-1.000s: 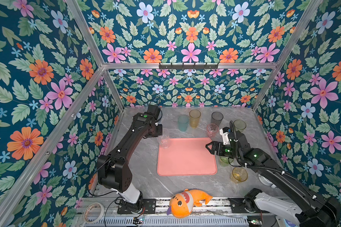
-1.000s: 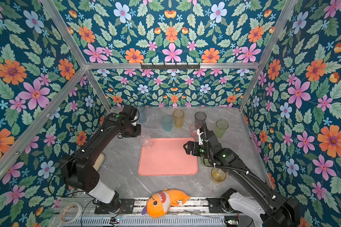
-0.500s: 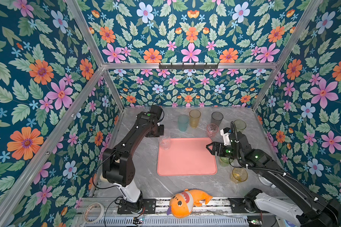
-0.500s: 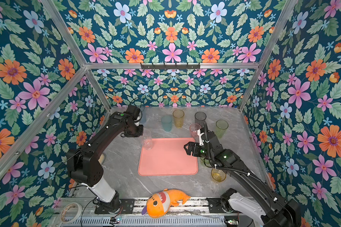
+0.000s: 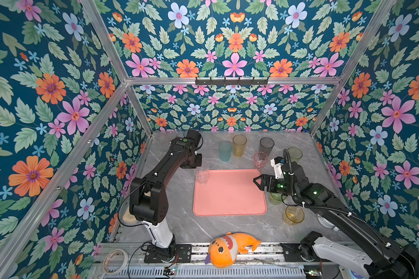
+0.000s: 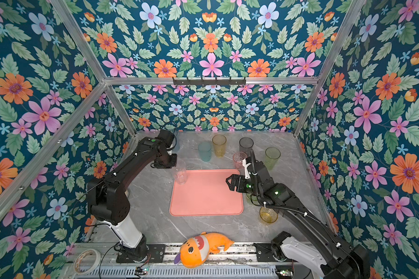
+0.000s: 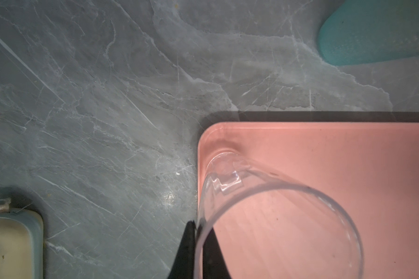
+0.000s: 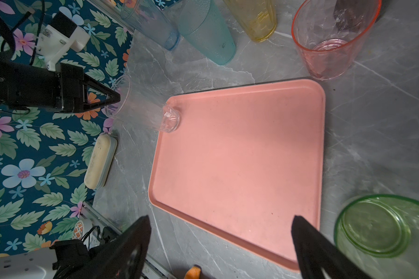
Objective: Place the glasses into the tray
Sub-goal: Place the glass on the tray.
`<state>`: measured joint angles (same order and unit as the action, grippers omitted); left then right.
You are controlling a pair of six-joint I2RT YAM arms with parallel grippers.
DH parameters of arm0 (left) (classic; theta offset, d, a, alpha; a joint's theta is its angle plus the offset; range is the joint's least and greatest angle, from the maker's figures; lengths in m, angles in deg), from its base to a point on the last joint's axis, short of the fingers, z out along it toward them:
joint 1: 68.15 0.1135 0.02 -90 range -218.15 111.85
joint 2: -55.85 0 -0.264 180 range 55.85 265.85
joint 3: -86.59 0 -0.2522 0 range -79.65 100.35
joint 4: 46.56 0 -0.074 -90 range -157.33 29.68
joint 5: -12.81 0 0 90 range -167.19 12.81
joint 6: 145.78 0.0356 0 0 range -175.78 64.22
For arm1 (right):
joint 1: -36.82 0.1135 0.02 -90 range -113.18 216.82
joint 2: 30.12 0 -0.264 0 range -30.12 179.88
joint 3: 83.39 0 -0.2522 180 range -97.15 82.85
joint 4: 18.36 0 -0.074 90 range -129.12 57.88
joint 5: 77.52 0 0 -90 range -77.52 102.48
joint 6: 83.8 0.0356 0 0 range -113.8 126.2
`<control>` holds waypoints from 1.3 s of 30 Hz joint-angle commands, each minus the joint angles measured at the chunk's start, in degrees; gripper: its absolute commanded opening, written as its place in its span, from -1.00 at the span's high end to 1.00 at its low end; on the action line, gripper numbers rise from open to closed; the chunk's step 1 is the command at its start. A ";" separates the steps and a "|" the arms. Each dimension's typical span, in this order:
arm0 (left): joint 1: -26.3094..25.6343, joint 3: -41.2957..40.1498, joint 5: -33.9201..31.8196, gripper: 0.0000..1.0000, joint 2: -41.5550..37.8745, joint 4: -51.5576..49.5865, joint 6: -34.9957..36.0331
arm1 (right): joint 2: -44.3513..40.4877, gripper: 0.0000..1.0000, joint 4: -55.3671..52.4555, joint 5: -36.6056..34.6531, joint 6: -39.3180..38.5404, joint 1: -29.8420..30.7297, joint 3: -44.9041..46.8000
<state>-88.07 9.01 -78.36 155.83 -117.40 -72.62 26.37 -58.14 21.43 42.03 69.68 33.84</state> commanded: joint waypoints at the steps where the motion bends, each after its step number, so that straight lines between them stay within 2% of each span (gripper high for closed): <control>1: 0.05 0.32 0.16 1.00 0.30 0.83 -0.56 | -0.06 -0.84 -0.13 -0.34 -0.15 0.01 0.06; 14: 0.06 -0.88 1.46 1.00 0.83 2.06 -0.31 | 0.24 -0.85 0.00 -0.34 -0.15 -0.07 0.07; 20: 0.06 -1.12 1.44 0.80 0.46 1.93 0.23 | 0.42 -0.85 0.00 -0.34 -0.24 -0.12 -0.05; 23: 0.02 -0.83 1.11 0.57 0.22 1.74 0.19 | 0.38 -0.84 0.00 -0.25 -0.24 -0.08 -0.10; 25: 0.06 -0.65 1.02 0.49 0.05 1.62 0.23 | 0.40 -0.84 0.07 -0.16 -0.15 -0.08 -0.12; 34: 0.04 1.72 1.97 0.37 -1.16 0.98 0.05 | 0.46 -0.84 0.08 -0.10 -0.06 -0.08 0.13; 39: 0.05 5.88 -0.51 0.32 -1.11 -1.58 0.35 | 0.33 -0.84 -0.07 0.19 0.02 -0.05 -0.19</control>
<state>-88.07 13.10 -77.03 154.93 -116.44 -72.79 26.83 -58.58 21.45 42.01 69.59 33.90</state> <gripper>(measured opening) 0.336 0.923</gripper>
